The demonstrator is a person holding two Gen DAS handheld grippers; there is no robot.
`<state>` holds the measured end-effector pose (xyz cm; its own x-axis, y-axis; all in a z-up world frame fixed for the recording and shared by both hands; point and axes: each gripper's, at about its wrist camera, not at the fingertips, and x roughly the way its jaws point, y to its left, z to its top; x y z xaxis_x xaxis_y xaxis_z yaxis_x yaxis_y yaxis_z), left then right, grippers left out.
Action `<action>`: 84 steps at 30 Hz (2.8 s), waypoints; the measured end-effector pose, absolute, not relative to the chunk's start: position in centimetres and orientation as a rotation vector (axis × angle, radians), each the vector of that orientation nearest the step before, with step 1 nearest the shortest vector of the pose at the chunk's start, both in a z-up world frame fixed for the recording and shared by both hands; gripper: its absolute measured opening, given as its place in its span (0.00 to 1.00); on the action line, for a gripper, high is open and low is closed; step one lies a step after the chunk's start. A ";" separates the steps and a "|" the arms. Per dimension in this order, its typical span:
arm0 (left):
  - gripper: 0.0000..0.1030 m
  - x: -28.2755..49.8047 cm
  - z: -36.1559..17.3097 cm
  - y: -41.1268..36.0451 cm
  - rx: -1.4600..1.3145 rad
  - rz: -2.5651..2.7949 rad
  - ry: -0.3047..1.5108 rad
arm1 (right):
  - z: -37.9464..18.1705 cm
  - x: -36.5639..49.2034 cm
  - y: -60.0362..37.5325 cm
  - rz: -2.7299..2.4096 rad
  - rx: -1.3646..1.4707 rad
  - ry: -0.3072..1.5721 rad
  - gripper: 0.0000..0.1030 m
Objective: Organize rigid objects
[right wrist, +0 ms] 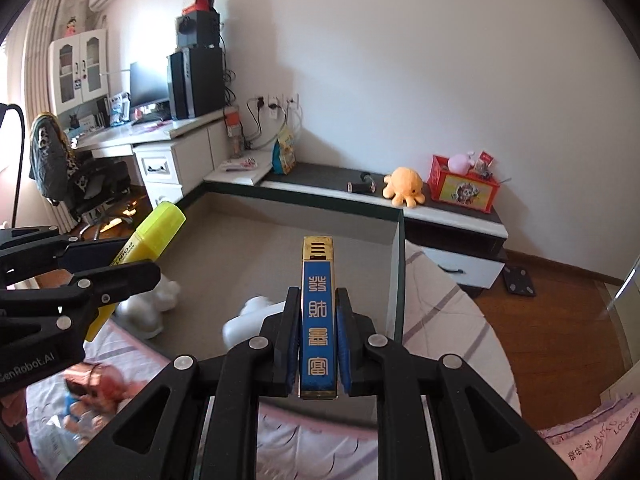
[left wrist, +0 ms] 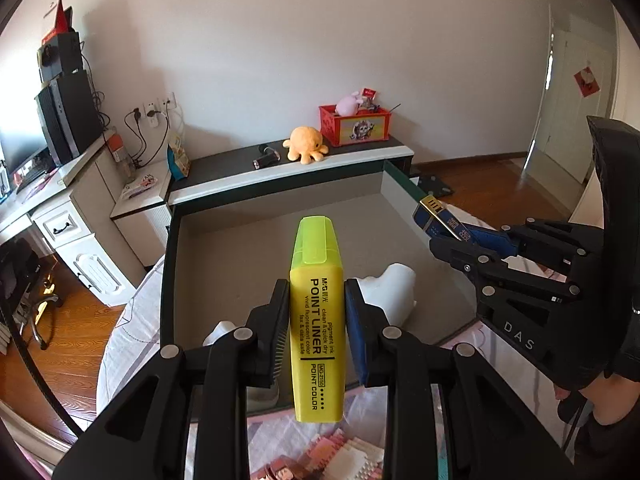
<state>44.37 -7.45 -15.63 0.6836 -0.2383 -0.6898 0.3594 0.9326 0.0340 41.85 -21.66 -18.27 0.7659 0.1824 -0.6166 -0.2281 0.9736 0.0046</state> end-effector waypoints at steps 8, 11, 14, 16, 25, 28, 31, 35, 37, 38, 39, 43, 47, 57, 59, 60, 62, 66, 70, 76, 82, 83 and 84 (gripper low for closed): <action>0.26 47.8 -20.2 -8.1 0.190 -0.292 0.874 | -22.7 45.5 -21.8 0.210 -0.086 0.773 0.15; 0.27 48.1 -20.5 -7.8 0.182 -0.282 0.886 | -23.1 45.7 -21.9 0.197 -0.092 0.772 0.16; 0.42 47.2 -19.7 -7.3 0.152 -0.265 0.858 | -23.0 45.6 -22.3 0.188 -0.072 0.771 0.18; 0.59 45.9 -19.0 -6.5 0.137 -0.254 0.820 | -22.3 44.8 -22.5 0.170 -0.067 0.748 0.34; 0.99 32.5 -12.1 -3.2 0.115 -0.090 0.465 | -15.4 35.0 -22.6 0.113 -0.015 0.524 0.80; 1.00 27.0 -10.4 -1.9 0.092 -0.019 0.348 | -13.2 30.3 -22.1 0.116 0.005 0.445 0.84; 1.00 22.7 -9.6 -1.2 0.058 0.001 0.296 | -11.8 25.6 -21.5 0.108 0.020 0.372 0.90; 1.00 18.1 -9.4 -0.3 0.043 0.014 0.272 | -10.8 20.1 -20.0 0.095 0.000 0.307 1.00; 1.00 16.2 -9.1 0.1 0.044 0.010 0.264 | -10.6 18.0 -19.5 0.082 0.000 0.289 1.00; 1.00 15.4 -8.9 0.2 0.041 0.002 0.258 | -10.3 17.1 -19.3 0.081 -0.005 0.287 1.00; 1.00 14.6 -8.7 0.1 0.041 -0.001 0.255 | -10.2 16.1 -19.3 0.084 -0.006 0.279 1.00; 1.00 12.0 -8.0 0.1 0.031 -0.003 0.221 | -9.4 13.3 -19.4 0.077 0.008 0.258 1.00; 1.00 10.4 -7.6 0.0 0.026 -0.001 0.198 | -8.7 11.4 -20.0 0.063 0.011 0.239 1.00; 1.00 8.2 -6.5 0.0 0.025 0.013 0.172 | -7.7 8.9 -19.7 0.066 0.005 0.201 1.00; 1.00 8.1 -6.5 0.0 0.028 0.012 0.175 | -7.6 8.6 -19.7 0.065 0.004 0.200 1.00; 1.00 8.1 -6.5 -0.1 0.031 0.015 0.173 | -7.5 8.5 -19.6 0.064 0.005 0.195 1.00; 1.00 8.0 -6.5 -0.2 0.032 0.017 0.171 | -7.5 8.4 -19.5 0.061 0.002 0.197 1.00; 1.00 8.0 -6.6 -0.2 0.035 0.015 0.174 | -7.6 8.1 -19.6 0.062 0.006 0.194 1.00; 1.00 8.2 -6.8 -0.1 0.030 0.006 0.186 | -7.7 8.2 -19.6 0.061 0.005 0.199 1.00; 1.00 9.4 -7.6 0.6 0.029 0.000 0.235 | -8.3 8.8 -19.6 0.065 0.008 0.222 1.00; 1.00 12.1 -10.2 2.0 -0.013 -0.014 0.342 | -10.0 10.4 -19.9 0.063 0.016 0.274 1.00; 1.00 12.6 -10.9 2.1 -0.018 -0.025 0.369 | -10.4 10.8 -20.0 0.061 0.017 0.287 1.00; 1.00 13.1 -11.6 2.2 -0.024 -0.038 0.396 | -10.9 11.3 -20.1 0.059 0.020 0.303 1.00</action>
